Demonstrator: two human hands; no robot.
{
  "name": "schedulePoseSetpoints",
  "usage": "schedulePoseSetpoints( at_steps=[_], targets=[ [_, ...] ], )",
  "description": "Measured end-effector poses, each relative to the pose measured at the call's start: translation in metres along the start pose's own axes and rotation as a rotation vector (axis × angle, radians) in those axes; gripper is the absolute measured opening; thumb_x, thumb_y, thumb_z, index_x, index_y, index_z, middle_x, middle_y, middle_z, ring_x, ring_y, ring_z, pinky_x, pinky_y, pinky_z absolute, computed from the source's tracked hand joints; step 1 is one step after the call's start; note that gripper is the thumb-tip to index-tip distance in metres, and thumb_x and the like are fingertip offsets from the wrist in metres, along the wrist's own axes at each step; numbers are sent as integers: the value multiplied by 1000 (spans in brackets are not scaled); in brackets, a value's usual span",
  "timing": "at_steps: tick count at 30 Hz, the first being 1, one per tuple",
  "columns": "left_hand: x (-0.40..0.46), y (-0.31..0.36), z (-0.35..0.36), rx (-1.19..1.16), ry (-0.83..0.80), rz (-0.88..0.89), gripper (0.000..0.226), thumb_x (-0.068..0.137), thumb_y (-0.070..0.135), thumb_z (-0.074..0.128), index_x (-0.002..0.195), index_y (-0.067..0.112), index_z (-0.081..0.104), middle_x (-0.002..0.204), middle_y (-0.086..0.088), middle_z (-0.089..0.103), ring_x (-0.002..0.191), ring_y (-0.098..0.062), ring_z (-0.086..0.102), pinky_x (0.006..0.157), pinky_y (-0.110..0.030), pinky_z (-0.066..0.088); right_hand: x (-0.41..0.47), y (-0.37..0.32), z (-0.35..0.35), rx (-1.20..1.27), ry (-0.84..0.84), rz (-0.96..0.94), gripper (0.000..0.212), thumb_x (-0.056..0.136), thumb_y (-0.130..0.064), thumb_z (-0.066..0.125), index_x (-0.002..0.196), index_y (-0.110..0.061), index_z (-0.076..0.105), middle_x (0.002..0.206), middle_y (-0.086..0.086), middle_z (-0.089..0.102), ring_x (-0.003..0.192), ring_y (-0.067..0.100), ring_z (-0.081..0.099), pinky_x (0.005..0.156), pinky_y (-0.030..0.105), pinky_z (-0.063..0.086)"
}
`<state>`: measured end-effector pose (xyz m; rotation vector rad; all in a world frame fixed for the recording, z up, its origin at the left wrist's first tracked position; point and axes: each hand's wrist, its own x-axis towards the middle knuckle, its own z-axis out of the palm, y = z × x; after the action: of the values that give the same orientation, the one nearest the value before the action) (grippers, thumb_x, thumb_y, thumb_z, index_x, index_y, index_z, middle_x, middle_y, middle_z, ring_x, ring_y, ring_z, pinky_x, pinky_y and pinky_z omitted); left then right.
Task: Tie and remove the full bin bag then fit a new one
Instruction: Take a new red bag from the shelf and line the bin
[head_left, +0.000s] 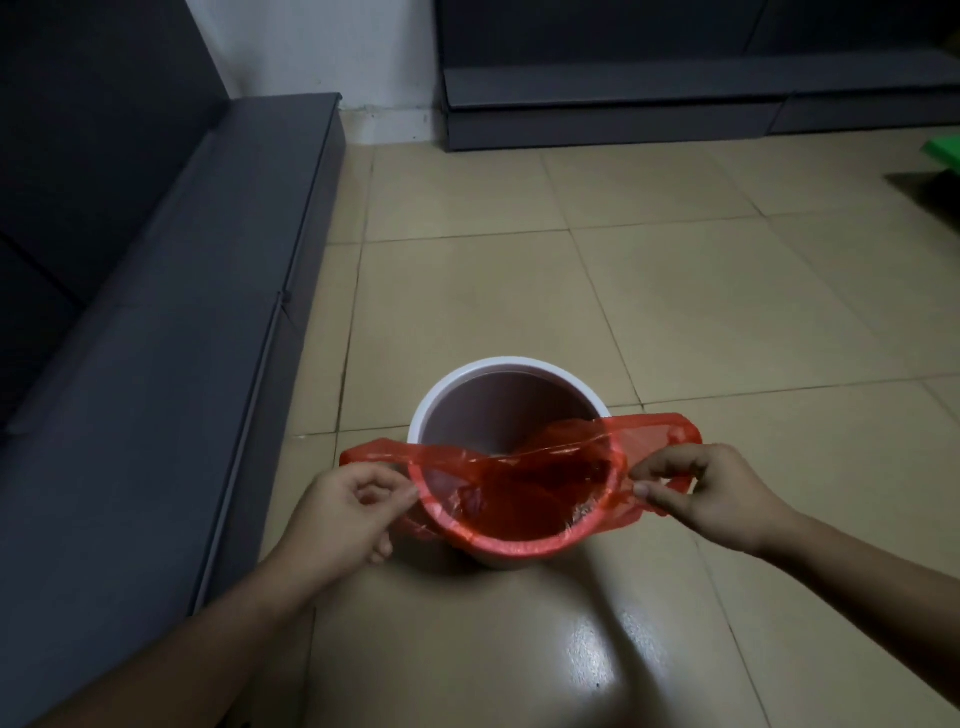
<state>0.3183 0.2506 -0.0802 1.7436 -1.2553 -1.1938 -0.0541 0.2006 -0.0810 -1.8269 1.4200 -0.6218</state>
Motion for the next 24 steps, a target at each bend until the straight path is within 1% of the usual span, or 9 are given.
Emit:
schedulePoseSetpoints(
  at_steps=[2,4,7,9,12,15,19,22,24],
  targets=[
    [8,13,2,-232,46,-139,11,93,13,66,93,2,68,79,-20,72,40,-16,54,36,-24,46,10,-4,-2,247,55,113,6,81,-2,75,79,-7,73,68,12,72,60,20,67,59,38,53],
    [19,23,3,-355,67,-238,19,96,18,63,94,-1,66,73,-12,71,39,-13,55,35,-22,48,22,-6,-4,418,87,226,4,84,-3,72,80,-3,70,70,23,67,67,29,69,64,45,52],
    [34,28,4,-385,90,-250,21,94,19,66,101,0,65,67,-5,73,48,-14,65,45,-24,57,36,-12,-11,475,41,303,6,86,-5,70,91,-4,73,79,25,70,77,35,68,71,44,50],
    [37,29,5,-366,102,-238,26,92,16,70,112,3,61,81,-11,75,59,-20,71,54,-27,60,41,-18,-22,445,-69,354,13,90,-8,66,101,-10,74,87,21,74,81,29,70,67,40,49],
    [33,33,9,-245,115,-167,30,89,8,72,116,5,59,84,-9,71,71,-23,70,67,-35,62,45,-25,-42,268,-216,378,17,93,-17,64,107,-22,72,90,12,78,86,23,74,74,39,43],
    [36,33,11,23,168,-9,31,83,10,77,110,14,62,75,-4,66,71,-25,70,74,-42,59,53,-28,-50,61,-174,306,22,87,-22,73,108,-22,72,85,11,78,74,17,74,71,32,54],
    [40,43,19,367,85,219,46,78,26,82,119,34,62,83,7,53,74,-11,59,71,-23,50,61,-31,-35,-380,-142,136,34,70,-43,84,102,-34,76,77,-7,75,68,3,68,68,27,57],
    [49,47,28,535,-7,303,37,82,33,78,118,27,70,96,7,47,88,-9,55,86,-19,43,68,-28,-24,-429,-123,79,29,69,-44,84,97,-41,76,64,-10,64,61,5,60,59,28,50],
    [55,47,32,640,-25,318,22,85,35,75,102,21,76,92,6,45,88,-12,53,87,-23,45,73,-20,-19,-504,-102,29,25,72,-44,81,96,-41,77,74,-9,63,71,12,61,68,34,53]
  ],
)
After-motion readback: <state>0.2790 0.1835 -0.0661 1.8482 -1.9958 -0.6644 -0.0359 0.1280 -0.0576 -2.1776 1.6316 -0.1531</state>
